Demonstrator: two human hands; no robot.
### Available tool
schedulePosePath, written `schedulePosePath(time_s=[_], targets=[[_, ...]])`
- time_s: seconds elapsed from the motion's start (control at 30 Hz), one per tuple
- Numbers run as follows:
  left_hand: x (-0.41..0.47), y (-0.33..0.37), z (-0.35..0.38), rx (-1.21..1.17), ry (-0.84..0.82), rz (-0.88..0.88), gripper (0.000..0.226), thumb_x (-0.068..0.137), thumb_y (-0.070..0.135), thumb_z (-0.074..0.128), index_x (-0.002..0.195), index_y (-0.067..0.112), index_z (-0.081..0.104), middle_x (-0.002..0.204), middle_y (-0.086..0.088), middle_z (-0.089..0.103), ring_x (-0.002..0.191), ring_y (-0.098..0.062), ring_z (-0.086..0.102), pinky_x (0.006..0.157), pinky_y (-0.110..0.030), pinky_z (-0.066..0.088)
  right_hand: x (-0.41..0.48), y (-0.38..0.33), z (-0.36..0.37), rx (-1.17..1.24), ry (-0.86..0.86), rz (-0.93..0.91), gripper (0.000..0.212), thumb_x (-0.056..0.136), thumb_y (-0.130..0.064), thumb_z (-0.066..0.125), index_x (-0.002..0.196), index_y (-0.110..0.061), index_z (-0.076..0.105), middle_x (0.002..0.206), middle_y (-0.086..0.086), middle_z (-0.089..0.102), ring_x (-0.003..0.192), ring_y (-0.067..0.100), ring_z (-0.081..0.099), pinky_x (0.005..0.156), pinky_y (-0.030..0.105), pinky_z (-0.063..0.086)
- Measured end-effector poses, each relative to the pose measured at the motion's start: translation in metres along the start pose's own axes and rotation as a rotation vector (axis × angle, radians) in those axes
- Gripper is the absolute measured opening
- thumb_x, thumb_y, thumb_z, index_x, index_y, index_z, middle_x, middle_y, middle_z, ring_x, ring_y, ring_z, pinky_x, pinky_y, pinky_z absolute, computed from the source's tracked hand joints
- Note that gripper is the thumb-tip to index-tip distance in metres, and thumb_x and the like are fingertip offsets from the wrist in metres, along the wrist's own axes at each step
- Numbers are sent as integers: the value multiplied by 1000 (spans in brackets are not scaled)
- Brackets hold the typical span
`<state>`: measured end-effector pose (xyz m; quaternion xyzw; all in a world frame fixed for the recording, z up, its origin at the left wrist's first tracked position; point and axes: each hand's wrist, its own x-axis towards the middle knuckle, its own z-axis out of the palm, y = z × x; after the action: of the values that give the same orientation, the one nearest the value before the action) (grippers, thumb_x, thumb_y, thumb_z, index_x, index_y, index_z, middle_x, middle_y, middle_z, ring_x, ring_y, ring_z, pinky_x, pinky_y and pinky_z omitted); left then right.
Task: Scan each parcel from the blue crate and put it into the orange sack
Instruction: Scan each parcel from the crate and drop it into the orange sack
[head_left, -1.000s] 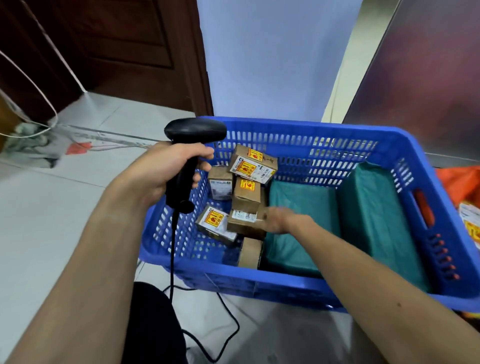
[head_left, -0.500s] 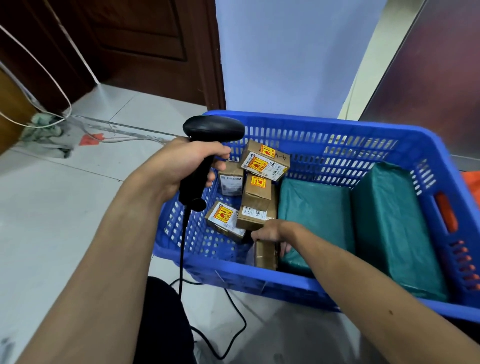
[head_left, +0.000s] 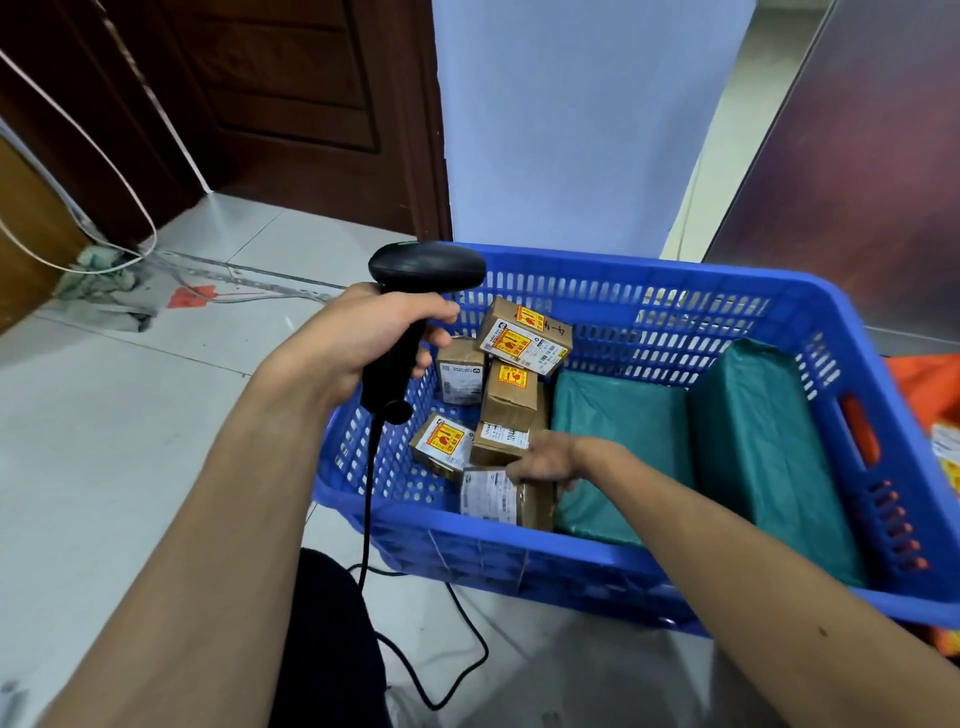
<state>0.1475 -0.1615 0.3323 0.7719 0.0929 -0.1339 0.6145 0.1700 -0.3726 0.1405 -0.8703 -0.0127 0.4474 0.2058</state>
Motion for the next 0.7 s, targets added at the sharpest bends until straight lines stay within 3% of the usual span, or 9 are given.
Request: schedulePosePath(time_s=[0.13,0.23,0.37,0.47,0.57,0.63,0.7], targets=[[-6,1,-3,-24,19,21,11,93,17,74,97,6,73,71,-6,70,54,-17,55,59,-30,52,-28,4,-30,93,183,-41,36,98,-48,58,97,-13,64,97,7,71,75,20,67,65,31,54],[-11,0,-2,-32,27,33,11,93,15,75,97,5,73,71,-7,70,54,-18,56,59,-32,51,-58,8,-50,152,324,-97,29,97,-46,61,90,-17,61,92,4,67,75,20,63,64,31,53],[-20,0,3,-42,31,62,17,96,23,74,94,7,71,72,-9,69,52,-16,59,54,-26,53,-116,15,-78,163,528,-163,32,93,-42,66,115,-19,66,106,1,67,98,21,64,81,33,54],[-27,2,7,-79,11,98,22,96,31,74,94,9,72,78,-10,73,56,-15,67,54,-25,56,-166,25,-94,189,697,-199,43,84,-46,68,121,-24,65,114,-1,68,106,21,64,91,33,51],[-36,3,13,-96,2,160,21,94,31,76,96,10,75,83,-10,75,64,-17,70,61,-24,59,-214,36,-102,389,828,-269,51,85,-35,71,132,-22,56,108,-5,71,93,13,69,76,29,51],[-43,5,24,-99,-16,211,18,94,28,76,98,9,76,86,-12,77,72,-20,72,68,-27,60,-243,44,-102,532,883,-336,46,89,-26,73,132,-21,56,104,-5,73,79,5,70,63,20,49],[-52,5,37,-121,-55,248,16,96,24,75,100,9,76,89,-17,78,77,-24,72,74,-32,62,-263,50,-98,646,906,-391,38,91,-23,74,127,-20,61,105,-4,75,76,4,71,61,18,49]])
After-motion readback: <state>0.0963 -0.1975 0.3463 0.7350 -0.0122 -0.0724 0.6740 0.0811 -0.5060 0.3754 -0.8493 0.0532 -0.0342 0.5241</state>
